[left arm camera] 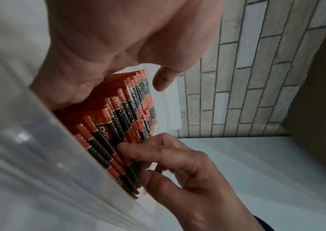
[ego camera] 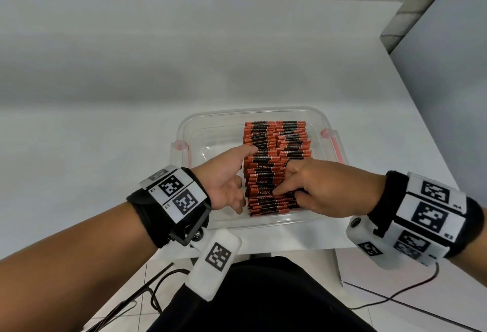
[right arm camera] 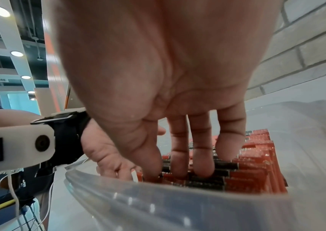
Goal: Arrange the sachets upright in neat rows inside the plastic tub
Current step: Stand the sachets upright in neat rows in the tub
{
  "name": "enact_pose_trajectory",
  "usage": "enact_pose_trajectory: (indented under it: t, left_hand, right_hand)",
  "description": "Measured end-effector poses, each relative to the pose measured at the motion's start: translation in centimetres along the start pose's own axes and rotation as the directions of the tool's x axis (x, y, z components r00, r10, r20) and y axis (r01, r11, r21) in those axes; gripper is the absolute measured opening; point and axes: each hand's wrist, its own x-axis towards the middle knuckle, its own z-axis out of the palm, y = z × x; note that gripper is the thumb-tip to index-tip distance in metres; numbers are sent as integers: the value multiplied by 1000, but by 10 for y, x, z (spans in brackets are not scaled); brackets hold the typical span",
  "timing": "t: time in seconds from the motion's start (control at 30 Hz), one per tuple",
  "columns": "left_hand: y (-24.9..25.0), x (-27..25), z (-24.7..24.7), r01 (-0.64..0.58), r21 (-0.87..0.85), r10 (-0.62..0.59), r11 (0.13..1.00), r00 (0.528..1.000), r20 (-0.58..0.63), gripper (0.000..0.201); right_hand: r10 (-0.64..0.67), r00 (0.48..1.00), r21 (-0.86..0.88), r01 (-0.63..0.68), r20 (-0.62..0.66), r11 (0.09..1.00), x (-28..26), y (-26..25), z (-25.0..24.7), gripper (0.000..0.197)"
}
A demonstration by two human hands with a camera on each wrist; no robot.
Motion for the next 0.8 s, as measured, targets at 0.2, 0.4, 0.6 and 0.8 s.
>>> enact_pose_trajectory:
  t: [0.2,0.4,0.6,0.8]
  left_hand:
    - [-2,-3,1,-54,-67,56,996,998,30,70]
    - [5,-23,-29,-286,-32,284,958,957,-61,55]
    - [1,-51,-88,-556,207,594,805,750,-292,15]
    - [-37,-46,-118,-476,359,592,803,708,-385,11]
  right_hand:
    - [44,999,18,-44,0,999,1,2,0,39]
    - [340,910,604,-136,-237,785,-8,19,-15,25]
    - [700,642,946,152,-314,286,-29,44,-7,9]
    - [789,599,903,-253,-136,348,-42,54,26,17]
